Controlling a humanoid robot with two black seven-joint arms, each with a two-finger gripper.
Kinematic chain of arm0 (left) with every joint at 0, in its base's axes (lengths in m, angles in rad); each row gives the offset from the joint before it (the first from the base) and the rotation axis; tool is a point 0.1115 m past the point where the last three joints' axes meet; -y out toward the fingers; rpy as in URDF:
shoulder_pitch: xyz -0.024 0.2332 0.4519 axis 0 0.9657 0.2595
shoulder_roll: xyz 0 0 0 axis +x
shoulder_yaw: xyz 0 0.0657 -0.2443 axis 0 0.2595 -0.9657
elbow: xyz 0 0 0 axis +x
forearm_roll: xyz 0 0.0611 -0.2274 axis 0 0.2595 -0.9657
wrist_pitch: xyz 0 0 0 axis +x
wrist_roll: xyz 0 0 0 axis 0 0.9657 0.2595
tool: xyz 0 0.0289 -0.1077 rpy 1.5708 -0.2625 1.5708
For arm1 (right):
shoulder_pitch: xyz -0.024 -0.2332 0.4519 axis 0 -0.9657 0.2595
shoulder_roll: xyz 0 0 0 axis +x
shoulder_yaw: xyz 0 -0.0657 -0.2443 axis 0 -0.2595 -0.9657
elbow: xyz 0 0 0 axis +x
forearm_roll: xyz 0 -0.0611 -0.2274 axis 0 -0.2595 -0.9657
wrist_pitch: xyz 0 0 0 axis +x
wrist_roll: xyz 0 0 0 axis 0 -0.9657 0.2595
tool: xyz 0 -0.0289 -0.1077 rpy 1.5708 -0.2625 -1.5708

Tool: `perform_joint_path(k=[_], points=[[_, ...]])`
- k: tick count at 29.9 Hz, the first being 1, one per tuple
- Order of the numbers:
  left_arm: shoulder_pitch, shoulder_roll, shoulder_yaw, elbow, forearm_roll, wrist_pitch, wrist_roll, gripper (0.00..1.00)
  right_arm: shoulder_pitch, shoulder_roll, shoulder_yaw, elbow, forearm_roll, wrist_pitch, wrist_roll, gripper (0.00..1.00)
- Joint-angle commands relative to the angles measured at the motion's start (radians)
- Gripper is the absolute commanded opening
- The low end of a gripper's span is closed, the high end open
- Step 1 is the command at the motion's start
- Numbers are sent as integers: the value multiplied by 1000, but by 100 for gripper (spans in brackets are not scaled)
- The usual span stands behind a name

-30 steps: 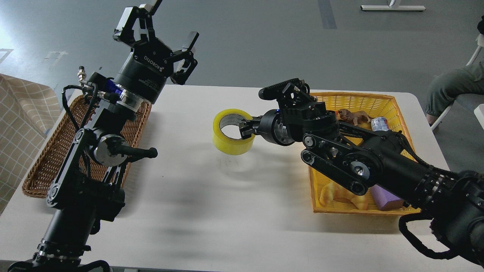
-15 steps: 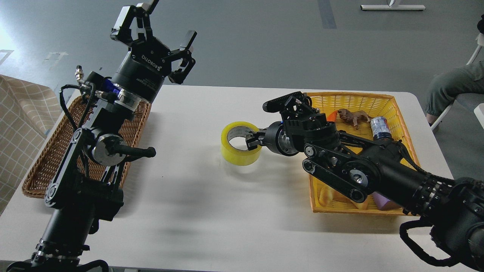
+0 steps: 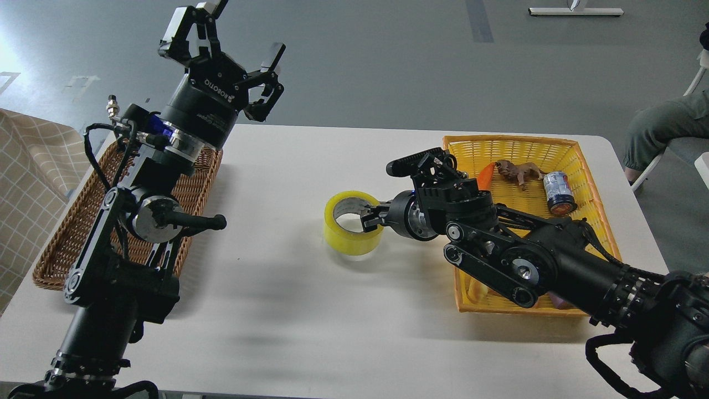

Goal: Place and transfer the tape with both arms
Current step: 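Lower the tape onto the table center and open the right gripper, then withdraw the right arm back above the yellow basket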

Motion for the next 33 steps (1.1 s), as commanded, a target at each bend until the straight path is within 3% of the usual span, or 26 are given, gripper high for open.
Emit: perform_joint_path(k=[1,3,4,6,13,17,18,20,28,33], points=[[-1,0,0,1,-1,-1,0,98,-3,0,14,3,7,0,3,28],[1,0,-2,1,-1,-1,-2,98,-3,0,21,3,8,0,5,36],[1,0,-2,1,-1,-1,0,98,-3,0,31,5,8,0,5,49],[1,0,-2,1,-1,-1,0,98,-11,0,52,6,8,0,9,61],[1,3,-3,1,-1,-4,0,98,-67,0,110,34,8,0,12,68],[11,17,-8,1,-4,-4,-2,98,-67,0,147,51,8,0,12,79],[13,18,-9,1,-4,-5,-2,98,-67,0,169,64,8,0,12,87],[14,18,-8,1,-2,-4,-2,98,-67,0,193,97,8,-5,12,93],[18,20,-9,1,-2,-4,-2,98,-58,0,245,155,8,-91,12,97],[24,21,-5,1,1,-1,0,98,-81,0,290,163,8,-228,11,99]])
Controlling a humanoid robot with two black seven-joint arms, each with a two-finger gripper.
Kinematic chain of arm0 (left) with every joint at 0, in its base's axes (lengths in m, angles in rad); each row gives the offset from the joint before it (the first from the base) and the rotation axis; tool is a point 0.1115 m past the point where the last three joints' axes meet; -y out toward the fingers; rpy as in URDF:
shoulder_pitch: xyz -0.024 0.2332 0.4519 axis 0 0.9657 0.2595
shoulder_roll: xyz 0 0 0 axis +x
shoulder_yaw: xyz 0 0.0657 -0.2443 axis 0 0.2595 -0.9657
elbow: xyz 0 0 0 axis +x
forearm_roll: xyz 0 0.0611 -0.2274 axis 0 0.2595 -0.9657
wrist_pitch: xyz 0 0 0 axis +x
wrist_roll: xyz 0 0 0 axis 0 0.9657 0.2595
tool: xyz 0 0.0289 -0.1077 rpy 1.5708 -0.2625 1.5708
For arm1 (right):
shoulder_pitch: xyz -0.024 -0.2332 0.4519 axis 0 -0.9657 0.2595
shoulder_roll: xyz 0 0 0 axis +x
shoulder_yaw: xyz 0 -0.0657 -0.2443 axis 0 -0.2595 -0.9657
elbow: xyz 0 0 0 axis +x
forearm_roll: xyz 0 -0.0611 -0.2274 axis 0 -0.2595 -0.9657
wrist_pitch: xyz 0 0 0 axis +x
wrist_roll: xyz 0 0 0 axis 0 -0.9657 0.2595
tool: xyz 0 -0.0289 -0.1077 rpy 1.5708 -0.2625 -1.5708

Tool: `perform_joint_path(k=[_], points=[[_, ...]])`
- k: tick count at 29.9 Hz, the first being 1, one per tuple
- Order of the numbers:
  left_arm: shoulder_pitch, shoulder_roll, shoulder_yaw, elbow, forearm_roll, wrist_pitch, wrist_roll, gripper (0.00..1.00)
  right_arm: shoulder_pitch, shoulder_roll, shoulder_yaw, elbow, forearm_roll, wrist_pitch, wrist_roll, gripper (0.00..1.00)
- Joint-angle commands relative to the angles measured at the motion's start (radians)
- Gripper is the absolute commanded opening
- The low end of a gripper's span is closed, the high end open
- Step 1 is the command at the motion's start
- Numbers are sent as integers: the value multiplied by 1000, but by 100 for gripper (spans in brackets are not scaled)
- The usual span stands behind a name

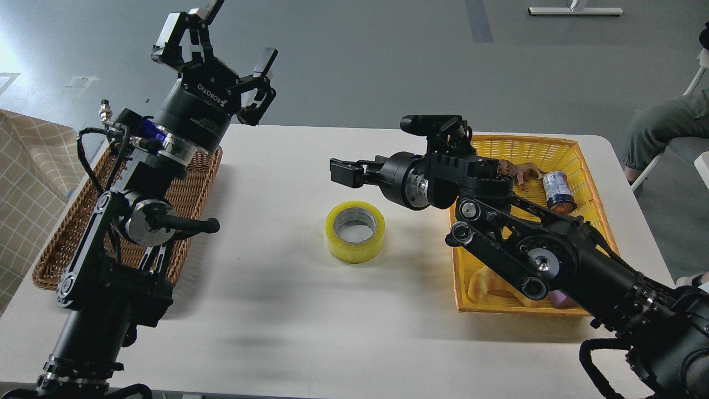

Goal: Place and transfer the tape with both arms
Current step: 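Withdraw the right arm back above the yellow basket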

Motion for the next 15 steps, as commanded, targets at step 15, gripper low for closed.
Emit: perform_joint_path(k=[15], points=[[6,23,12,5,-8,16,0,98,-145,-43,370,258,489,-117,8,100]])
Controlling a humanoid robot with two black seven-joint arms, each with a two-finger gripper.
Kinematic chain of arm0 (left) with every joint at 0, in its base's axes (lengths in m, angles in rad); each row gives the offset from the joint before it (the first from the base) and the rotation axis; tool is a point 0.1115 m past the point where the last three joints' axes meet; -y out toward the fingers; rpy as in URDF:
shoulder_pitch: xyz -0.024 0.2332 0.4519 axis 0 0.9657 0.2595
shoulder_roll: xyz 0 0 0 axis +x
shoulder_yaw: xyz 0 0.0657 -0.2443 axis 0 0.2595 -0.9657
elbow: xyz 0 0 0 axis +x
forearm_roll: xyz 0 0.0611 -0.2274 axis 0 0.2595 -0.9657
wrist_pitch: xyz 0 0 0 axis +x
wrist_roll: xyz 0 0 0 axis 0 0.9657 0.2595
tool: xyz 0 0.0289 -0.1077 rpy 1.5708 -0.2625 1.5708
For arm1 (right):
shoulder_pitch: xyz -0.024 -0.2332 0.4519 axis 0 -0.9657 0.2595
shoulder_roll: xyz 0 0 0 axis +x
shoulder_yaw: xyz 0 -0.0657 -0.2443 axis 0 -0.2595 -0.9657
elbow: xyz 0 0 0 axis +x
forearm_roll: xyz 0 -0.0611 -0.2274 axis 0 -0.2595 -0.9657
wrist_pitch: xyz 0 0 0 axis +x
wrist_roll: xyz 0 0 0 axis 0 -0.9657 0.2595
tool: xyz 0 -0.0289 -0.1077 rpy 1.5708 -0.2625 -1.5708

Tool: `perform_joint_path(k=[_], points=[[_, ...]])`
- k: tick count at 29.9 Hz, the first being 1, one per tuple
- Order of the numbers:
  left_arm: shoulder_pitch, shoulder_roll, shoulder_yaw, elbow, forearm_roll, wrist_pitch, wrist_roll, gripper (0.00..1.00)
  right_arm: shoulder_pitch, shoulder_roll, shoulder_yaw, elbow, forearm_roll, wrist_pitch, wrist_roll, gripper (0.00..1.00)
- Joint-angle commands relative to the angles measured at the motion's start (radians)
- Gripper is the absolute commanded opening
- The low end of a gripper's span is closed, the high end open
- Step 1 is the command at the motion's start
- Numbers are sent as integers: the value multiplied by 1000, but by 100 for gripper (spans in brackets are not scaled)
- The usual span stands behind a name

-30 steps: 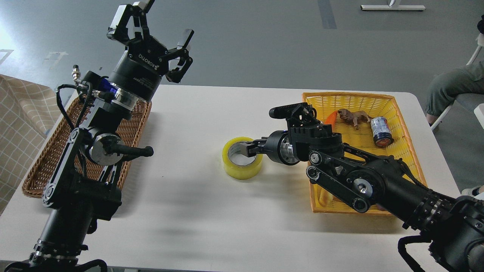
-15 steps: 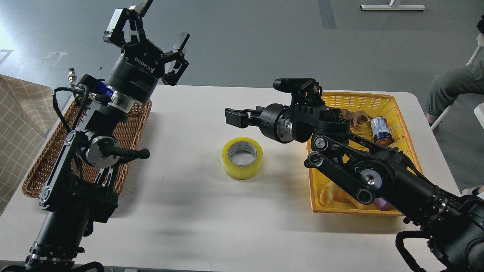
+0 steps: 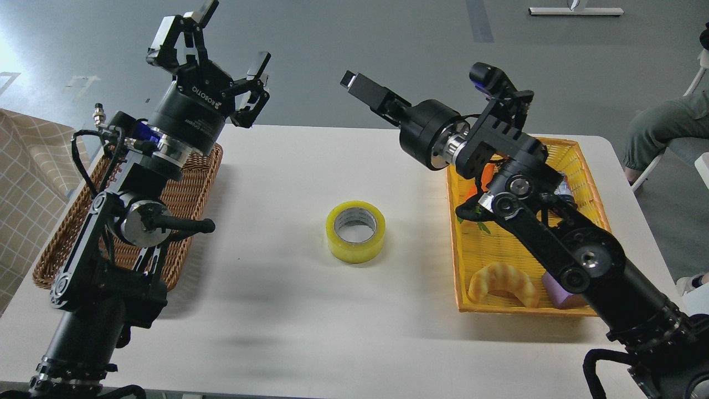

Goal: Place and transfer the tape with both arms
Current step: 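Withdraw the right arm back above the yellow basket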

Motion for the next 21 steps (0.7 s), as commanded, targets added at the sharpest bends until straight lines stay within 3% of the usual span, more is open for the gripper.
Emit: perform_joint_path(k=[1,10,21], points=[[0,0,7,0,2,-4,1,98,-25,-25,86,48,183,9,10,100],[-4,-3,13,-1,11,-4,1,98,-90,-16,336,76,566,144,92,100],[-20,-26,10,-17,12,0,0,98,-213,25,436,79,604,155,222,100]])
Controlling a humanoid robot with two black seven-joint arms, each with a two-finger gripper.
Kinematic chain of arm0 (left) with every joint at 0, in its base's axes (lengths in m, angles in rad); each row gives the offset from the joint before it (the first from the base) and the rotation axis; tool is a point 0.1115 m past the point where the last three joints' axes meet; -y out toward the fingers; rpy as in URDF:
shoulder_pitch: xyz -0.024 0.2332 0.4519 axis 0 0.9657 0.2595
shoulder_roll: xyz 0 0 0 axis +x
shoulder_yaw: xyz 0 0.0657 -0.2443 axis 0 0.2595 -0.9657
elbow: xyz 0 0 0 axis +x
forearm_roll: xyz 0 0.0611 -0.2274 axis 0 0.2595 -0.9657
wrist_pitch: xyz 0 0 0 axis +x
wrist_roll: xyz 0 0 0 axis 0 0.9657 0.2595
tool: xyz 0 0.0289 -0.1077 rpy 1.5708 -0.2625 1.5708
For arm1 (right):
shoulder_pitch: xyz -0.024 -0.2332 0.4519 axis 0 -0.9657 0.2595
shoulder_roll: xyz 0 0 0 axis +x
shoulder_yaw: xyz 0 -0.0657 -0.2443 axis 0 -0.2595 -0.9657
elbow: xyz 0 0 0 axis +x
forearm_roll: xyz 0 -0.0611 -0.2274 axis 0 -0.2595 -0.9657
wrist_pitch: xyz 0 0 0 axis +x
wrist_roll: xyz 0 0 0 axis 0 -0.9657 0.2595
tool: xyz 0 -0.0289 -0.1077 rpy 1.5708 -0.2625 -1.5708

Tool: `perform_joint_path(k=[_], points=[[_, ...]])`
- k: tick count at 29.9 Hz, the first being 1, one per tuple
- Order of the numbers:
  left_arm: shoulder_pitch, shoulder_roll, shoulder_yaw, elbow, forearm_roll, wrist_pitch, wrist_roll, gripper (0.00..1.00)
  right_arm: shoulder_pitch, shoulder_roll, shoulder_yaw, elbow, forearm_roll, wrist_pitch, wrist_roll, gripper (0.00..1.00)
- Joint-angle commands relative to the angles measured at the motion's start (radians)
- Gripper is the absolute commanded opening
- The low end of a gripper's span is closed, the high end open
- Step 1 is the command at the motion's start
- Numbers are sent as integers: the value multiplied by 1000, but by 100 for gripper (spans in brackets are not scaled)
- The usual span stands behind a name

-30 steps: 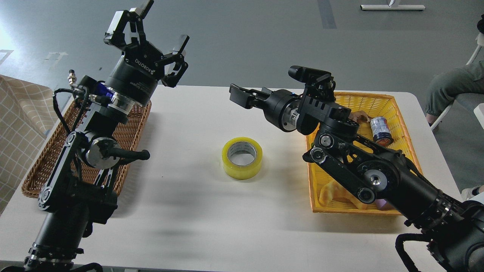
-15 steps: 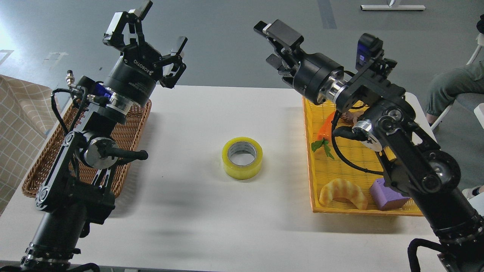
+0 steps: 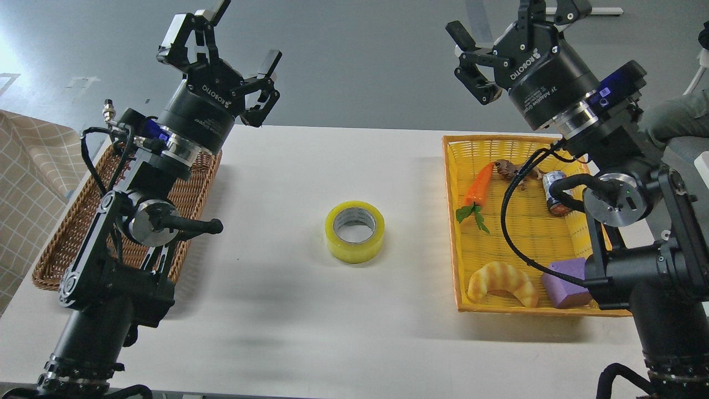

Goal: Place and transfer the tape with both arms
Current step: 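Withdraw the right arm back above the yellow basket, then reach the left gripper toward the tape roll on the table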

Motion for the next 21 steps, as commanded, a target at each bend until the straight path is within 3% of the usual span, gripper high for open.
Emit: perform_joint_path(k=[1,5,10,21], points=[[-9,-1,1,-2,0,6,0,98,-21,1,7,4,-3,0,29,100],[-29,19,20,-15,64,24,-3,98,-21,1,6,4,-3,0,29,100],[-54,65,69,-45,581,112,-78,98,-33,1,7,6,-3,-1,29,100],[-28,129,310,-26,1242,187,-73,98,-55,1,13,15,-3,-7,26,100]])
